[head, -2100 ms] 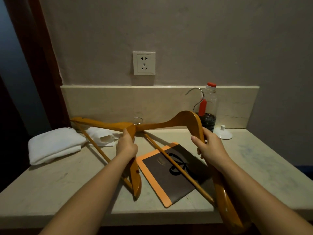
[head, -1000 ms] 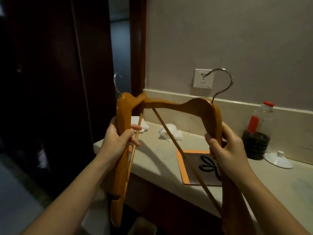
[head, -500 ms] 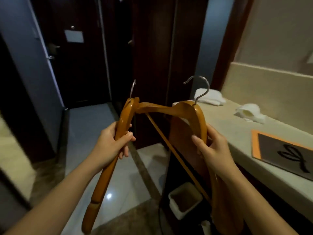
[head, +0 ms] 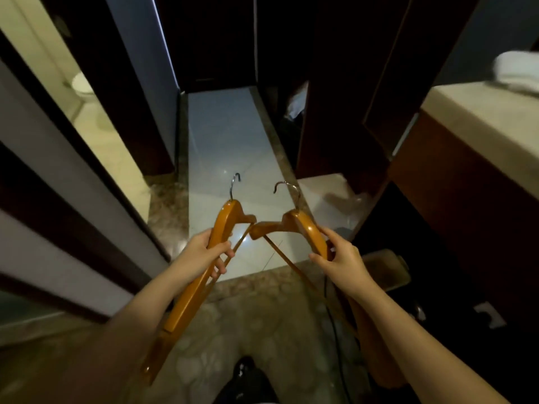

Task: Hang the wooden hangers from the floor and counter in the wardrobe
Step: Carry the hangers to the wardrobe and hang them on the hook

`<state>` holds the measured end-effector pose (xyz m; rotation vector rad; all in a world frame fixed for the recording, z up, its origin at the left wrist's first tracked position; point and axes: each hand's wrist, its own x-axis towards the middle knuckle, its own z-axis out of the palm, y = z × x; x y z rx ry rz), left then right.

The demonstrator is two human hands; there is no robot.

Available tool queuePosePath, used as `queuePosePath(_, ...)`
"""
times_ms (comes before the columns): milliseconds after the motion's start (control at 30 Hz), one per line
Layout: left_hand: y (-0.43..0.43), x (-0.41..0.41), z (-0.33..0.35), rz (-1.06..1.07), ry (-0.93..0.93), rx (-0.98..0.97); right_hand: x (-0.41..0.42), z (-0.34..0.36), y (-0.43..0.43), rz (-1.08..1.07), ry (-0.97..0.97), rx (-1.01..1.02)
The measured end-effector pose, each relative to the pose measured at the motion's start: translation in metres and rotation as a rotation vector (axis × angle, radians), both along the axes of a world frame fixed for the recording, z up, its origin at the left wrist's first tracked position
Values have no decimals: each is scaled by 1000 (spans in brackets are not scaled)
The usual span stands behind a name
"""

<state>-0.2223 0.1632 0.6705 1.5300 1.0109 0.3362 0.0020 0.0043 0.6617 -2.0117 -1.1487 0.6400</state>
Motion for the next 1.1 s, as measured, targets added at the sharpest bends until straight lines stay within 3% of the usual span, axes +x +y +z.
queuePosePath(267,25,-77,-116,94,302,-305,-34,-79,60,71,23,-360)
queuePosePath(600,19,-127,-174,224,466,-546,-16,-141,58,43,67,-754)
queuePosePath(733,29,-119,-192,273,585,-570,12,-154,50,-33,106,-900)
queuePosePath(867,58,-89,-199,182,662,-542,47,-160,60,-118,153,-981)
queuePosePath(1100,141,-2,-193,119,679,-496,123,-164,135,-135,186,-963)
